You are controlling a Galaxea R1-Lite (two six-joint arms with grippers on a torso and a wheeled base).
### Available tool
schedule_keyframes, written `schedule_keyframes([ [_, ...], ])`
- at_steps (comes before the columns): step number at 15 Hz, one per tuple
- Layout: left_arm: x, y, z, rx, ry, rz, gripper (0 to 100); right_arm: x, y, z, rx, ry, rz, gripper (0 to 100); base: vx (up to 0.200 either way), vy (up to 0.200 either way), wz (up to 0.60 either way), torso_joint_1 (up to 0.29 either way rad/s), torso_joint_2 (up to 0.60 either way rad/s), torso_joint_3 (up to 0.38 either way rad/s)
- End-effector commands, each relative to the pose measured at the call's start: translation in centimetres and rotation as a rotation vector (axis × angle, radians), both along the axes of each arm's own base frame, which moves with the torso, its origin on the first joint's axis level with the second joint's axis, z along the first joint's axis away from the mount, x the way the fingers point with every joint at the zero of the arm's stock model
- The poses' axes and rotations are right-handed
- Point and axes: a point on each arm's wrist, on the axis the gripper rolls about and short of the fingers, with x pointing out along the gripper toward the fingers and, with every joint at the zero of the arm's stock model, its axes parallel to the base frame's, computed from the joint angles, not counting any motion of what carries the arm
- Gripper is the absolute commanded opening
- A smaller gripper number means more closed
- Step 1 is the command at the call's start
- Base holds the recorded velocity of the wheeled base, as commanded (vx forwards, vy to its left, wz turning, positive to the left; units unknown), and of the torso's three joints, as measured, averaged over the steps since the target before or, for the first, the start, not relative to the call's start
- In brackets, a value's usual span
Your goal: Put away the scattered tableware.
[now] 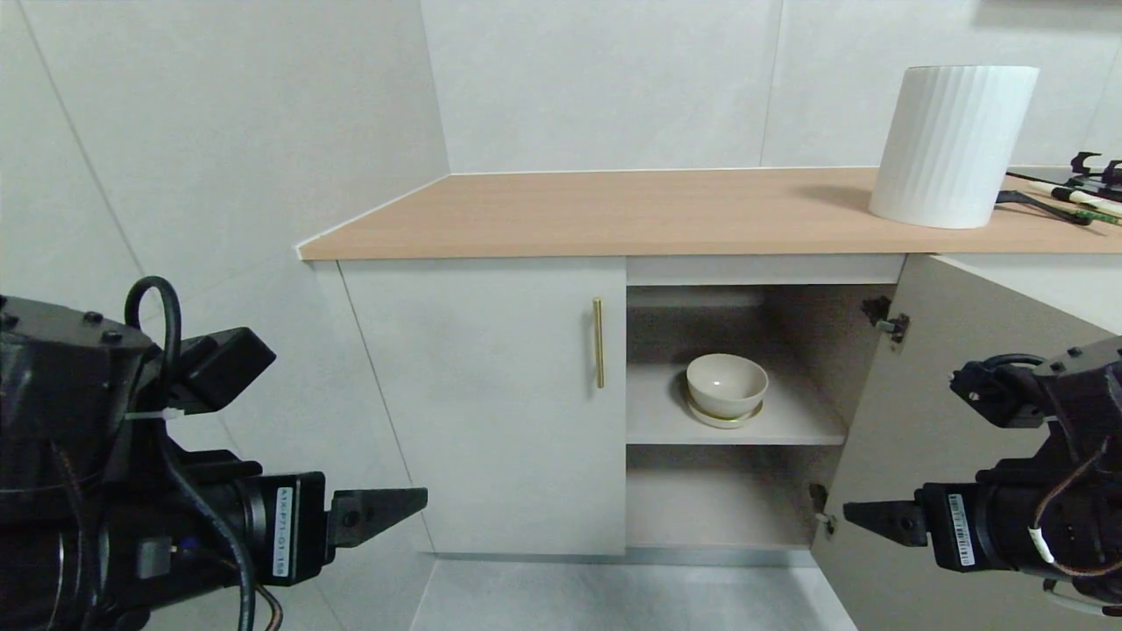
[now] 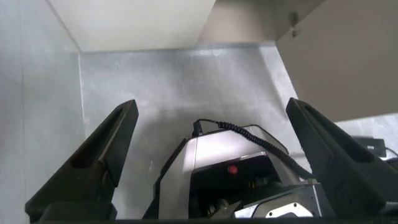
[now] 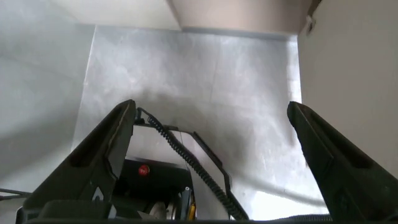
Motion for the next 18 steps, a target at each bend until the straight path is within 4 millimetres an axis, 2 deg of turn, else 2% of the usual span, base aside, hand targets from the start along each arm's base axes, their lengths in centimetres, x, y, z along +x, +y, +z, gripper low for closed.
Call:
schedule_keyframes([
  [1, 0.1, -0.1, -0.1, 0.002, 0.004, 0.000, 100, 0.1, 0.0, 0.0, -0.001, 0.002, 0.000, 100, -0.200, 0.000, 0.00, 0.007, 0.00, 0.017],
  [5, 0.1, -0.1, -0.1, 0.002, 0.004, 0.000, 100, 0.0, 0.0, 0.0, 0.000, 0.000, 0.000, 100, -0.200, 0.000, 0.00, 0.000, 0.00, 0.002],
  [16, 0.1, 0.0, 0.0, 0.004, 0.001, 0.005, 100, -1.3, -0.9, 0.6, -0.049, -0.005, 0.011, 100, 0.000, 0.000, 0.00, 0.000, 0.00, 0.000],
  [18, 0.0, 0.0, -0.1, 0.004, 0.002, 0.004, 100, -1.7, -1.2, 0.7, -0.073, 0.004, 0.014, 100, 0.000, -0.200, 0.00, 0.005, 0.00, 0.014],
])
